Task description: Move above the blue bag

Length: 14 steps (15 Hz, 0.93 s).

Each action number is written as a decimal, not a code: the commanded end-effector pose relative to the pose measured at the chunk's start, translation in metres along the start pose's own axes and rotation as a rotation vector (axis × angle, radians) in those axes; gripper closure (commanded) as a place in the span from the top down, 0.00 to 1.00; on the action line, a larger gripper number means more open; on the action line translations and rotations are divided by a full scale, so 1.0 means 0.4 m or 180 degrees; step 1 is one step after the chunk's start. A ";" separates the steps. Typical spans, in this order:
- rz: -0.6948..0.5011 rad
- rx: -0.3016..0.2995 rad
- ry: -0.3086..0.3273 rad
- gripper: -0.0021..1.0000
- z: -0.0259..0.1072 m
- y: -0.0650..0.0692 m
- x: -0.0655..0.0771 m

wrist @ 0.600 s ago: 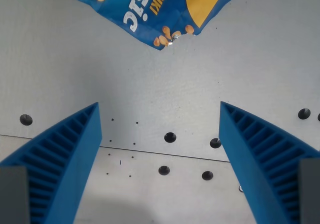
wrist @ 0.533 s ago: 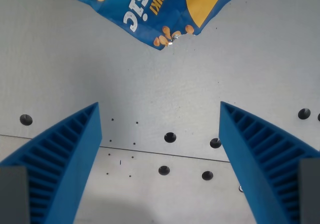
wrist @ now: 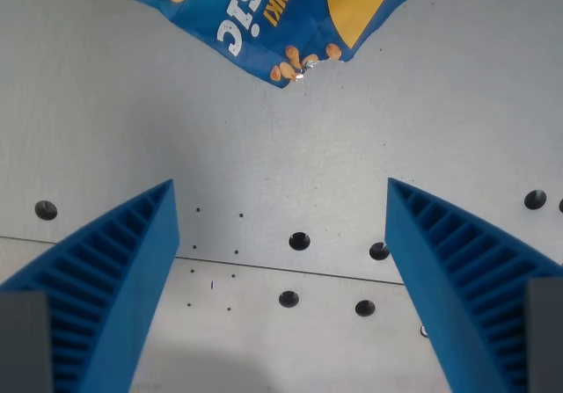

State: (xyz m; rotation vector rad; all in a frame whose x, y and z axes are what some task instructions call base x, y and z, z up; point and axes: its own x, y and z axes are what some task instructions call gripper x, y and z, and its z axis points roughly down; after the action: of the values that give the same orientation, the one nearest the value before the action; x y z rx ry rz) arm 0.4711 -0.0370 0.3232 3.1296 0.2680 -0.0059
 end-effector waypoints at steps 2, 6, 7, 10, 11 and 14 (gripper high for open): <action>0.0046 -0.0006 0.0026 1.00 0.003 0.000 0.008; 0.0097 -0.0012 0.0038 1.00 0.018 0.001 0.024; 0.0113 -0.0010 0.0036 1.00 0.023 0.001 0.030; 0.0167 -0.0008 0.0022 1.00 0.040 0.001 0.049; 0.0186 -0.0005 0.0013 1.00 0.045 0.001 0.057; 0.0226 0.0006 -0.0016 1.00 0.065 0.001 0.080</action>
State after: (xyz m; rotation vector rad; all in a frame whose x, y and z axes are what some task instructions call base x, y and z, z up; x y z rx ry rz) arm 0.4925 -0.0342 0.2948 3.1294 0.2311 0.0236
